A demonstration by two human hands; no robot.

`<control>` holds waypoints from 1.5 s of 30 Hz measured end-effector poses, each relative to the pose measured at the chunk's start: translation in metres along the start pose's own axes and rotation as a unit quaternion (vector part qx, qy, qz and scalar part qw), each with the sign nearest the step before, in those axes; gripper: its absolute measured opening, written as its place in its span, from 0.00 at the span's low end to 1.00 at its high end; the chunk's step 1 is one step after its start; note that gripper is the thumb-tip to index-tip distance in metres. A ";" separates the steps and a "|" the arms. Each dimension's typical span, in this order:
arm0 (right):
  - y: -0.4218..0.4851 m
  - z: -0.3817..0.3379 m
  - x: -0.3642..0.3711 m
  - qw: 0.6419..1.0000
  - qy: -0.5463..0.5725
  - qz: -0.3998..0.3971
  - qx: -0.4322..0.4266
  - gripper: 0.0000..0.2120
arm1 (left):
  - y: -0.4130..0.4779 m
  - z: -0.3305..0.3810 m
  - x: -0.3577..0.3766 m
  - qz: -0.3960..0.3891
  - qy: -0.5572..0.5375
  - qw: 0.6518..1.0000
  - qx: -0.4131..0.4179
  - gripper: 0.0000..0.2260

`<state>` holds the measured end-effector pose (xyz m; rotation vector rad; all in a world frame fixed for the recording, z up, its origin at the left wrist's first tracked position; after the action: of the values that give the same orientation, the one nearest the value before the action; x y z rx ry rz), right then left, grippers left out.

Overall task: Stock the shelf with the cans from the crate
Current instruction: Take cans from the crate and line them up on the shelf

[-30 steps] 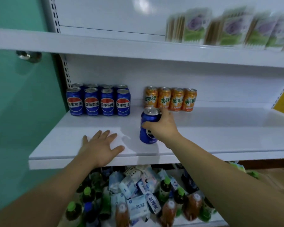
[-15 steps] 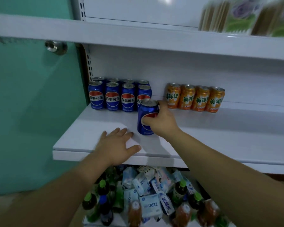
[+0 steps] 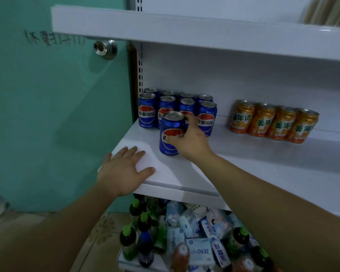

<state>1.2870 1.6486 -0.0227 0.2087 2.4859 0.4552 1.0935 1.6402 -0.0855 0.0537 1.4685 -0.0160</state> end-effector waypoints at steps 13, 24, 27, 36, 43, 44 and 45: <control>0.046 -0.018 0.074 0.998 0.028 -0.010 -0.051 0.32 | -0.001 -0.002 0.003 0.017 -0.026 1.000 -0.001 0.42; 0.063 -0.015 0.090 0.998 -0.018 0.010 -0.055 0.34 | -0.001 -0.003 0.004 0.013 -0.032 0.999 -0.001 0.37; 0.065 -0.012 0.092 0.998 -0.014 0.011 -0.053 0.34 | -0.001 -0.003 0.004 0.009 -0.032 0.999 -0.002 0.37; 0.061 -0.003 0.083 0.998 -0.053 -0.025 -0.038 0.39 | -0.001 -0.004 0.001 0.002 -0.032 0.999 -0.002 0.37; 0.004 0.007 -0.019 0.975 -0.207 -0.082 -0.014 0.35 | -0.006 0.002 -0.010 -0.054 -0.014 0.998 0.005 0.33; -0.009 0.010 -0.042 0.969 -0.231 -0.088 -0.010 0.33 | -0.008 0.006 -0.012 -0.066 -0.012 0.998 0.001 0.33; -0.013 0.012 -0.055 0.964 -0.247 -0.099 -0.003 0.32 | -0.004 0.004 -0.014 -0.076 -0.013 0.997 -0.019 0.34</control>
<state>1.3375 1.6266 -0.0074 0.0585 1.9892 0.2824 1.0954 1.6354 -0.0712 -0.0888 1.4445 -0.1108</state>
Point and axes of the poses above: each hand's wrist, its own y-axis towards the middle knuckle, its own x-axis out of the palm, z = x × y, the point moved 2 cm from there along y, towards the middle knuckle, and after that the axes turned 11 degrees about -x, right-handed, at the moved point
